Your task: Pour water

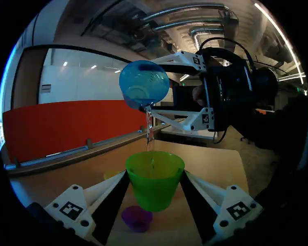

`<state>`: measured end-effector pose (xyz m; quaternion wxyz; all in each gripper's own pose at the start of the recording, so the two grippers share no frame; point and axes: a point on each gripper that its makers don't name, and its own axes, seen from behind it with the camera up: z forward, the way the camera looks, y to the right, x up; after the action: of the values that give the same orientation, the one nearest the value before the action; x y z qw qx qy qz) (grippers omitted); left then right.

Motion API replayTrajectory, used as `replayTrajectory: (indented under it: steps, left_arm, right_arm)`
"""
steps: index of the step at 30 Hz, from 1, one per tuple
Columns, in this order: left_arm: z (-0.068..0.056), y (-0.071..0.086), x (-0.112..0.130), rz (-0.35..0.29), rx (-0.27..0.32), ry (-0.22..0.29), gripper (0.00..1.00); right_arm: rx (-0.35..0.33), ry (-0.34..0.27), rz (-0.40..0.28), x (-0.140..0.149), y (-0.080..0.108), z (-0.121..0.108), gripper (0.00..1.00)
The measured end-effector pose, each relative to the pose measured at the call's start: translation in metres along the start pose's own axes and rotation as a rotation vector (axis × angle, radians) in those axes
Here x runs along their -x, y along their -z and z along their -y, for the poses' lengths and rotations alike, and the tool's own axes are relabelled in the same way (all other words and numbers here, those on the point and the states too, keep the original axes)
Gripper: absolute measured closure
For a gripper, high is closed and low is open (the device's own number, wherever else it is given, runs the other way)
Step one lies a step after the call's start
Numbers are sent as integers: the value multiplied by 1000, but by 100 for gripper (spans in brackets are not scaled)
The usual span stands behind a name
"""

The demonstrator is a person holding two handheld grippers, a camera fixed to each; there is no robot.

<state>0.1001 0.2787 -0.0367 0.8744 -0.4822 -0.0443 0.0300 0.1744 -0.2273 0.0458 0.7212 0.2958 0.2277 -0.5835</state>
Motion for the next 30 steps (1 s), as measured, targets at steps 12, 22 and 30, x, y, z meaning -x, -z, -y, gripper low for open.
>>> replayTrajectory:
  steps: [12,22,30]
  left_arm:
    - [0,1,0,-2,1,-3,15]
    - [0,1,-2,-4,1,-3,15]
    - [0,0,-2,-4,1,-3,15]
  right_arm:
    - [-1,41,-2,-3,-3,0,11]
    - [2,94,3,-3,-3,-2,11]
    - [5,138,3,-3,-4,-4,11]
